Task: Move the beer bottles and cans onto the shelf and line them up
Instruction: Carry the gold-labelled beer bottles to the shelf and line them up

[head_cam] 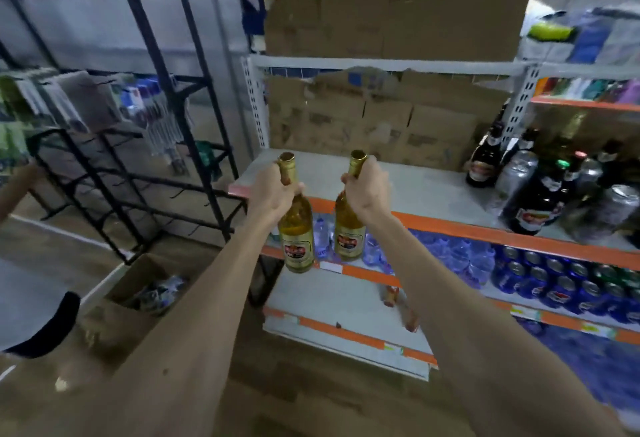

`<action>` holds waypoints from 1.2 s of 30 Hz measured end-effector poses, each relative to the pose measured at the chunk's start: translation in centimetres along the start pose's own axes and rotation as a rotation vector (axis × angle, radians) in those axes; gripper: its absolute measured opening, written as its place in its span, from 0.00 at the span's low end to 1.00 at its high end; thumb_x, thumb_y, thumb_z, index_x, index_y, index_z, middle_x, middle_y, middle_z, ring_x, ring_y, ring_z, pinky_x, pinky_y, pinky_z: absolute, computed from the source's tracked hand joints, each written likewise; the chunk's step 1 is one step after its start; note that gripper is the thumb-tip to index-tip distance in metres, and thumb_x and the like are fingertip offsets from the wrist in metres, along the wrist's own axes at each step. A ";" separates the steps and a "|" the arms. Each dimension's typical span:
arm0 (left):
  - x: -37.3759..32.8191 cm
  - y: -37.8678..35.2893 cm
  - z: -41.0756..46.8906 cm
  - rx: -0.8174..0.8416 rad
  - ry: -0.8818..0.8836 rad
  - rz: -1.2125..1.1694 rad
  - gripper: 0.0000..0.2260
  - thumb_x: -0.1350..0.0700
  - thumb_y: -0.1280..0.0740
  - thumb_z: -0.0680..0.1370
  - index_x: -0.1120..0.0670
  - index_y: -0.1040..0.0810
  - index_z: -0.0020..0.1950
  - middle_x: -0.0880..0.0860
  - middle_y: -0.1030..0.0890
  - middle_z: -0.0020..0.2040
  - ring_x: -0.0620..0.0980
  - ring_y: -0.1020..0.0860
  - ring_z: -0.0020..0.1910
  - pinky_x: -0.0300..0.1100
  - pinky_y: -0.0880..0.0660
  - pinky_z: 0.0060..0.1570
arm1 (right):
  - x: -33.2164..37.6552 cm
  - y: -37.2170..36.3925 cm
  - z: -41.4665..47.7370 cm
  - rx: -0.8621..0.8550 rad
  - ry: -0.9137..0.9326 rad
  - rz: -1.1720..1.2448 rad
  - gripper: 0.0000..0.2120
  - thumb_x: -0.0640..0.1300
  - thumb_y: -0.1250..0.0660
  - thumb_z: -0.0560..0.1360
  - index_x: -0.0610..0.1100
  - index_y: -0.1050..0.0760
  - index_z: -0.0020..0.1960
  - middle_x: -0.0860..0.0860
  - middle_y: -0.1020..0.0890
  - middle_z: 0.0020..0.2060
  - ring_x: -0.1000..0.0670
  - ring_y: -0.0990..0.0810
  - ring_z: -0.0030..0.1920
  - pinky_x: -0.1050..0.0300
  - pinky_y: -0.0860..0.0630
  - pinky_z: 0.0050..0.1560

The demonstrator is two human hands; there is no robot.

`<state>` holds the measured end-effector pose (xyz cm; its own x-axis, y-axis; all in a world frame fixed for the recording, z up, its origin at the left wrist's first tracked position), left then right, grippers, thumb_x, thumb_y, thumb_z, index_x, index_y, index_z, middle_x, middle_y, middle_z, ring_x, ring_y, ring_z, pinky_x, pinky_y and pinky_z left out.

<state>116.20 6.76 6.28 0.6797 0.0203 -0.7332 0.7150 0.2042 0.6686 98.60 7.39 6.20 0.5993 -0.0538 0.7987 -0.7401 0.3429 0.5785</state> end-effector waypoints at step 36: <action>9.9 -3.0 55.3 0.297 -0.263 -0.050 0.08 0.53 0.29 0.77 0.54 0.27 0.48 0.51 0.24 0.42 0.50 0.24 0.44 0.44 0.27 0.46 | 9.8 -28.6 40.5 -0.242 -0.202 -0.116 0.12 0.42 0.34 0.77 0.43 0.29 0.36 0.49 0.22 0.33 0.45 0.20 0.37 0.51 0.22 0.39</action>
<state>129.79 -47.78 3.86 0.6340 -0.2417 -0.7346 0.7380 -0.0945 0.6681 113.27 -40.90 4.17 0.5849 -0.2816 0.7606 -0.5622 0.5352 0.6305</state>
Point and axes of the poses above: each hand's wrist, its own z-axis towards the middle knuckle, its own y-axis out of the back of the hand, x = y × z, the point moved 3 cm from there along z, towards the middle knuckle
